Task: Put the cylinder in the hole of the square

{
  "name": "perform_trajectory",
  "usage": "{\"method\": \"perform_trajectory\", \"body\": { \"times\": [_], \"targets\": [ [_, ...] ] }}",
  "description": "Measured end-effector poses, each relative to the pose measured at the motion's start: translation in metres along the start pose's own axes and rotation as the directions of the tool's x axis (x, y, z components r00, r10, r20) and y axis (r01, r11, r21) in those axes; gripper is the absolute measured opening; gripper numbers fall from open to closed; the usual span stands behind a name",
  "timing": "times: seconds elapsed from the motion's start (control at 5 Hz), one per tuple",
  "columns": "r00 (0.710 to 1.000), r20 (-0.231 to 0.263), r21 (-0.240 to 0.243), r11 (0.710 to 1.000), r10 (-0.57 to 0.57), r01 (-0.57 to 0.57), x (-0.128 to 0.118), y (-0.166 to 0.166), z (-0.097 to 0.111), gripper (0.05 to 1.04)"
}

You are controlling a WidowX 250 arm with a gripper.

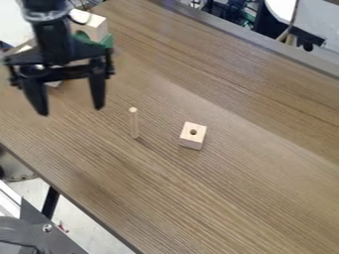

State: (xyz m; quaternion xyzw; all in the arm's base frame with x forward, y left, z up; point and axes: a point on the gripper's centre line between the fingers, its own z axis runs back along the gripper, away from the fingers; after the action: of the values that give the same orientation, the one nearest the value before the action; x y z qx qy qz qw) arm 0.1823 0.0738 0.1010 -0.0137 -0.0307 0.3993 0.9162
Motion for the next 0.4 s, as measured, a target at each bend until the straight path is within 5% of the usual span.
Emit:
{"method": "perform_trajectory", "body": {
  "times": [0.4],
  "targets": [
    [1.0, 0.003, -0.011, 1.0, -0.025, 0.025, -0.008, -0.026, -0.006, 0.999]
  ]
}}
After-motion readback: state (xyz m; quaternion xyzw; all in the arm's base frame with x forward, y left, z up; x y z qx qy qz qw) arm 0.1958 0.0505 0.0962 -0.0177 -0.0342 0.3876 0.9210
